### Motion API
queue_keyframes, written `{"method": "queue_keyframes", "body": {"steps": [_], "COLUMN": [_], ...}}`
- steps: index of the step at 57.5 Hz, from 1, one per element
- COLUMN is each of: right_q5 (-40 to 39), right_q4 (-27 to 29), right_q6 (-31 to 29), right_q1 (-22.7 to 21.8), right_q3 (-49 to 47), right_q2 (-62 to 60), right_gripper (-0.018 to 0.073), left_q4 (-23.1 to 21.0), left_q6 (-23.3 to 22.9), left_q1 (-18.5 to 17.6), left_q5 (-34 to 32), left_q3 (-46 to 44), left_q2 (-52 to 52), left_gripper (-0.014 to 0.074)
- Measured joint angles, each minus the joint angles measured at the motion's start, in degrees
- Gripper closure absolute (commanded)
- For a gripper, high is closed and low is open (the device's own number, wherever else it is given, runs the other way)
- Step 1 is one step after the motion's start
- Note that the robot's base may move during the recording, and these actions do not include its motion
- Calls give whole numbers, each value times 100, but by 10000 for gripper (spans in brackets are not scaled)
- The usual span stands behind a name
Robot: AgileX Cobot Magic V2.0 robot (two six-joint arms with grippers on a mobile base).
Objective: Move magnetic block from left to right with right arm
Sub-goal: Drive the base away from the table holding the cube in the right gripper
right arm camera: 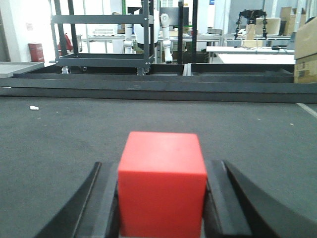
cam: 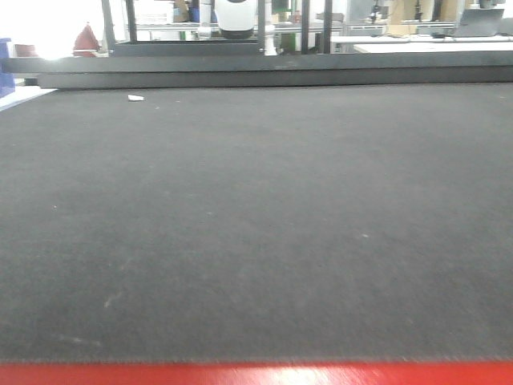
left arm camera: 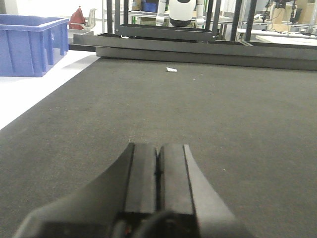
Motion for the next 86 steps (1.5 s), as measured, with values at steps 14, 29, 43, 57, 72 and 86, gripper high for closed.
{"method": "queue_keyframes", "body": {"steps": [14, 29, 43, 57, 72, 86], "right_q5": [0, 0, 0, 0, 0, 0], "right_q4": [0, 0, 0, 0, 0, 0], "right_q6": [0, 0, 0, 0, 0, 0], "right_q1": [0, 0, 0, 0, 0, 0], "right_q3": [0, 0, 0, 0, 0, 0], "right_q2": [0, 0, 0, 0, 0, 0], "right_gripper": [230, 230, 230, 230, 230, 230], "left_q4": [0, 0, 0, 0, 0, 0], "left_q6": [0, 0, 0, 0, 0, 0], "left_q1": [0, 0, 0, 0, 0, 0], "left_q5": [0, 0, 0, 0, 0, 0], "left_q3": [0, 0, 0, 0, 0, 0], "left_q2": [0, 0, 0, 0, 0, 0], "left_gripper": [722, 722, 722, 722, 722, 722]}}
